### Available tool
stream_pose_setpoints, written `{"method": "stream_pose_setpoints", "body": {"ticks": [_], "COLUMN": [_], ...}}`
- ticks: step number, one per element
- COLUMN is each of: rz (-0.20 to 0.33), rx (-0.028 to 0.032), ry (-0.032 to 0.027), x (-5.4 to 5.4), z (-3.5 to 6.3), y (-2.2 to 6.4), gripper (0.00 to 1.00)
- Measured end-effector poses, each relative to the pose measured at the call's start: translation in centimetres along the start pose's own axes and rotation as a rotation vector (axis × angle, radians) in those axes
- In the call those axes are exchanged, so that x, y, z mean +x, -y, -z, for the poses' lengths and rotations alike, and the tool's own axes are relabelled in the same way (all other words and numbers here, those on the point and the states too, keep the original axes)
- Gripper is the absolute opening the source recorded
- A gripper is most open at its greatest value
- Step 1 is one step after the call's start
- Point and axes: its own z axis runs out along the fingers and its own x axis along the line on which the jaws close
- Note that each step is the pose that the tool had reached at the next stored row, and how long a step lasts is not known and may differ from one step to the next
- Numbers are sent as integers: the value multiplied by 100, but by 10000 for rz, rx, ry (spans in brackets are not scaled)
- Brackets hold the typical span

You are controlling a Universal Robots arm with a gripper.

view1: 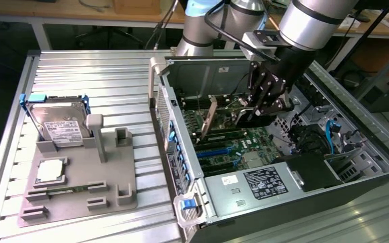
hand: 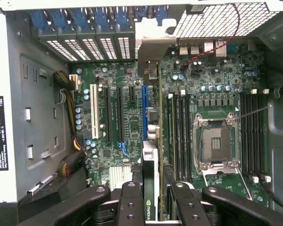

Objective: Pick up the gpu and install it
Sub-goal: 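Insert the gpu into the slot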

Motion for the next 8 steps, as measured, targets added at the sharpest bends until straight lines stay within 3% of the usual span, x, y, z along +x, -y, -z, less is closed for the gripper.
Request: {"method": "stream_pose_setpoints", "body": {"ticks": [8], "rz": [1], "rx": [0], "ry": [1], "x": [1], "z": [-22], "y": [2], "gripper": [27]}}
